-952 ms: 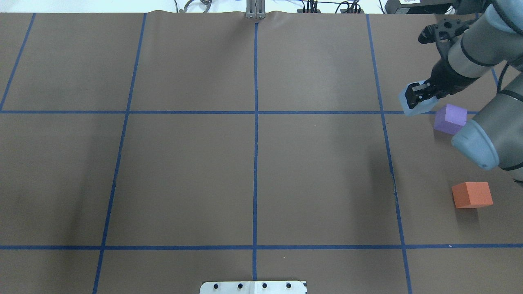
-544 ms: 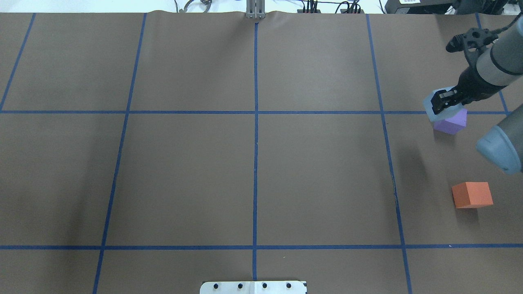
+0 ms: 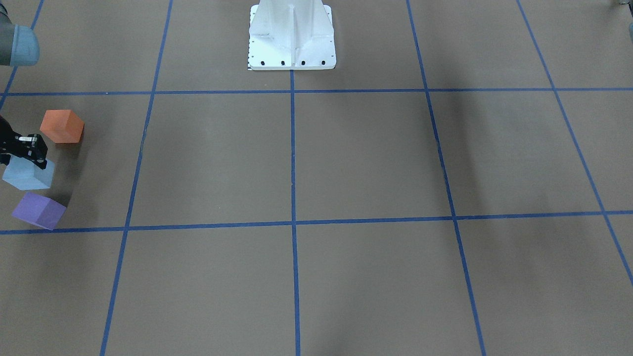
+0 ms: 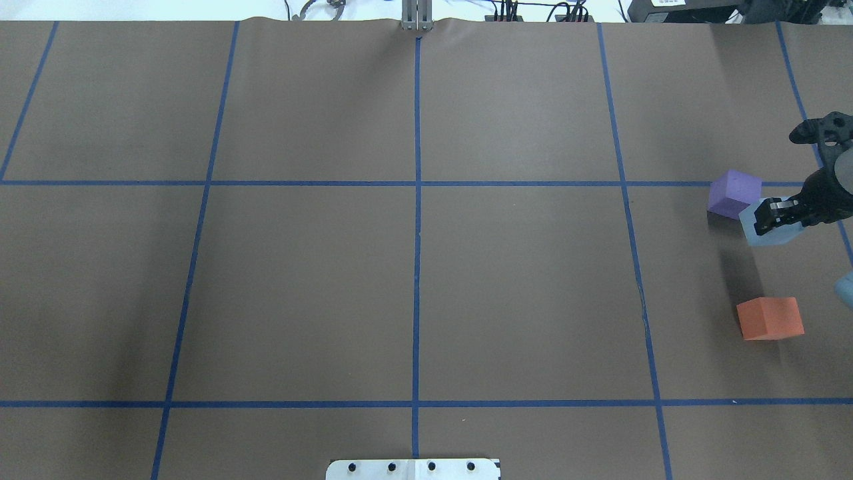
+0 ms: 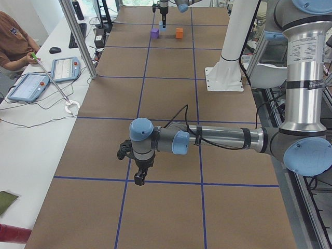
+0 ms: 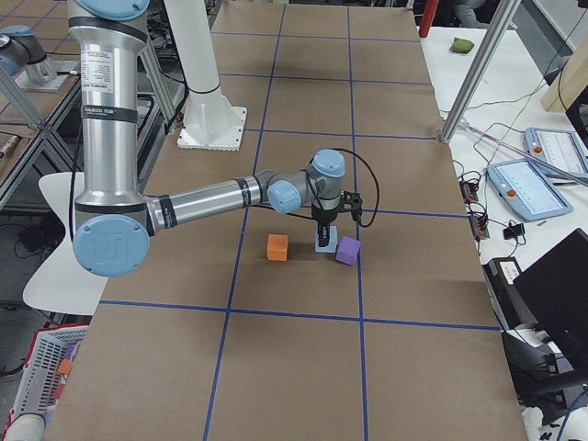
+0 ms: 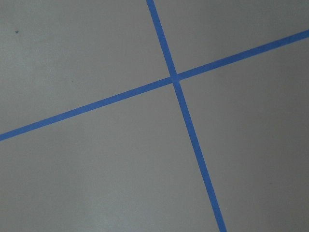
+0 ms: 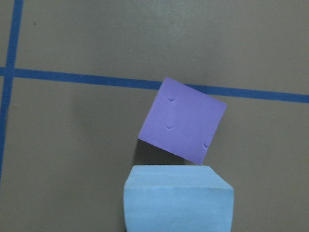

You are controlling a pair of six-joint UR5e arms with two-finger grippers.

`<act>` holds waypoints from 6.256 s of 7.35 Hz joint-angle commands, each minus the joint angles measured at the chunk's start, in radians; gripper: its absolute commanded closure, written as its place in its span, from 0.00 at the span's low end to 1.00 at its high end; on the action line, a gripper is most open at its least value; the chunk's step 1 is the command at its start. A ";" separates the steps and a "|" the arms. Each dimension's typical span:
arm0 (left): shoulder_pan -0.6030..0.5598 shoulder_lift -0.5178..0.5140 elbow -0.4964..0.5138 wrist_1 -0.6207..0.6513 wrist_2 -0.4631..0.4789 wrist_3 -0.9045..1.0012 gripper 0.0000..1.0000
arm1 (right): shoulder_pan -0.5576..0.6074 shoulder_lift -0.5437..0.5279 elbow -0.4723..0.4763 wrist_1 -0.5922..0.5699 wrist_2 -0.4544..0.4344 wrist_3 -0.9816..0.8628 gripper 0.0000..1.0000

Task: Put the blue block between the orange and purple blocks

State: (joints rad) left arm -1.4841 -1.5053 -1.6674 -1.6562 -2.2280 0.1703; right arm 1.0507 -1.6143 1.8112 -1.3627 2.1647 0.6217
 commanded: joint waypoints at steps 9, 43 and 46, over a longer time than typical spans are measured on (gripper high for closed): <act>0.002 -0.007 0.005 0.000 0.007 -0.002 0.00 | -0.112 -0.022 -0.036 0.005 -0.054 0.010 0.00; -0.064 0.011 -0.031 0.095 -0.071 0.009 0.00 | 0.571 -0.059 -0.058 -0.374 0.168 -0.806 0.00; -0.064 0.011 -0.029 0.095 -0.071 0.009 0.00 | 0.569 -0.061 -0.056 -0.374 0.168 -0.804 0.00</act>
State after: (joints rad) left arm -1.5478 -1.4932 -1.6983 -1.5615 -2.2994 0.1795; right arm 1.6201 -1.6749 1.7536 -1.7365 2.3328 -0.1828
